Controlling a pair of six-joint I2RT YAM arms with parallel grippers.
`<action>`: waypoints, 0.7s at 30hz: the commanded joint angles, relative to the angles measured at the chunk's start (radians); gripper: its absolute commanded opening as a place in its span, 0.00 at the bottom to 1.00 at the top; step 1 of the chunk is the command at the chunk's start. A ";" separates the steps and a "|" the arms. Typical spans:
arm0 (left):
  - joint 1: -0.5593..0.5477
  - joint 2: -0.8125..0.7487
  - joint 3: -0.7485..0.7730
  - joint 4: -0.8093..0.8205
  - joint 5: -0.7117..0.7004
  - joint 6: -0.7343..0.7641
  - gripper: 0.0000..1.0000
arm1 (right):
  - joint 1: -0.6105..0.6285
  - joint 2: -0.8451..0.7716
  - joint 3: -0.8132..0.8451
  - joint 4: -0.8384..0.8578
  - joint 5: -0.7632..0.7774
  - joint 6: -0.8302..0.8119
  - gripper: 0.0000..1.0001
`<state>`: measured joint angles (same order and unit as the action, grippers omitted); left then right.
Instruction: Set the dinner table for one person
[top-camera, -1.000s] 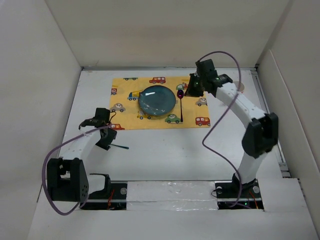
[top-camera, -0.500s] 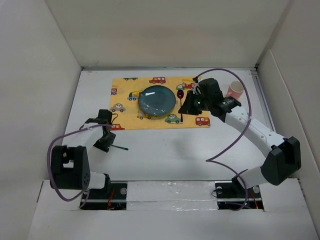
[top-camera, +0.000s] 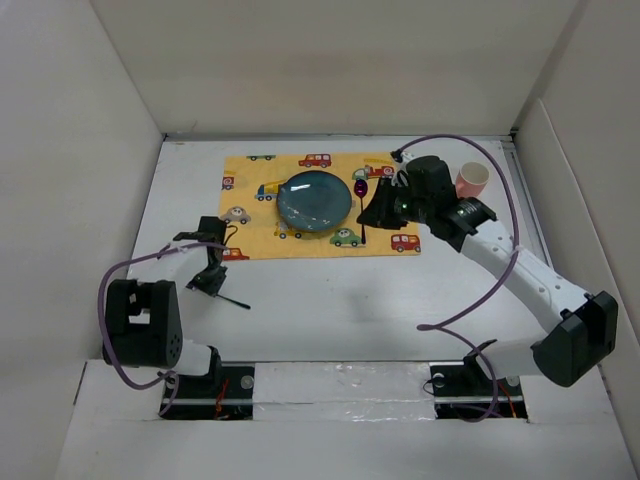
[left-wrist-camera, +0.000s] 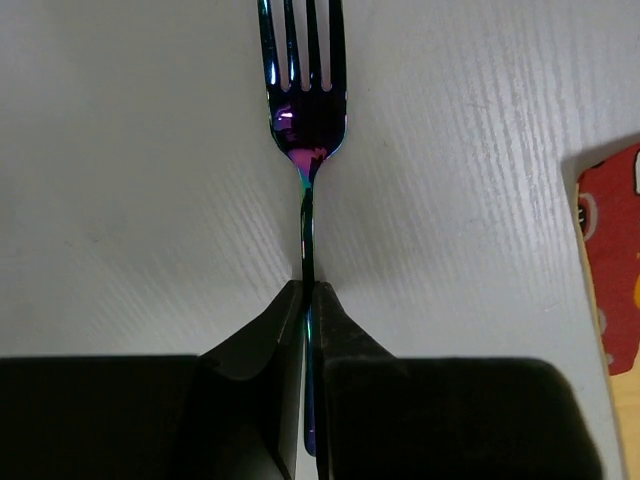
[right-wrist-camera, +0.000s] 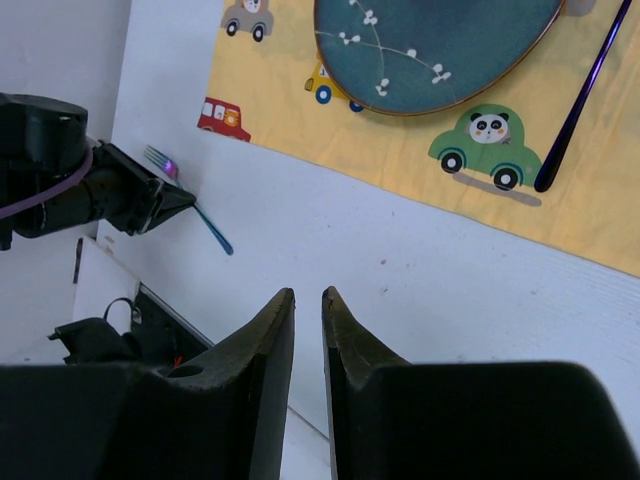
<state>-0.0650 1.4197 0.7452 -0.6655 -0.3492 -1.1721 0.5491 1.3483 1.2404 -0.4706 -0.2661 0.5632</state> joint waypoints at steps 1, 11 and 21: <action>-0.019 -0.086 0.009 -0.100 -0.054 0.061 0.00 | 0.008 -0.043 0.008 -0.011 0.007 -0.014 0.23; -0.251 -0.194 0.435 -0.034 -0.056 0.450 0.00 | -0.020 -0.067 -0.016 -0.040 0.053 -0.011 0.24; -0.262 0.436 0.987 -0.068 -0.062 0.908 0.00 | -0.041 -0.060 -0.007 -0.097 0.094 0.009 0.32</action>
<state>-0.3210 1.7466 1.6501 -0.6746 -0.4053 -0.4629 0.5106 1.2987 1.2091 -0.5358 -0.2024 0.5697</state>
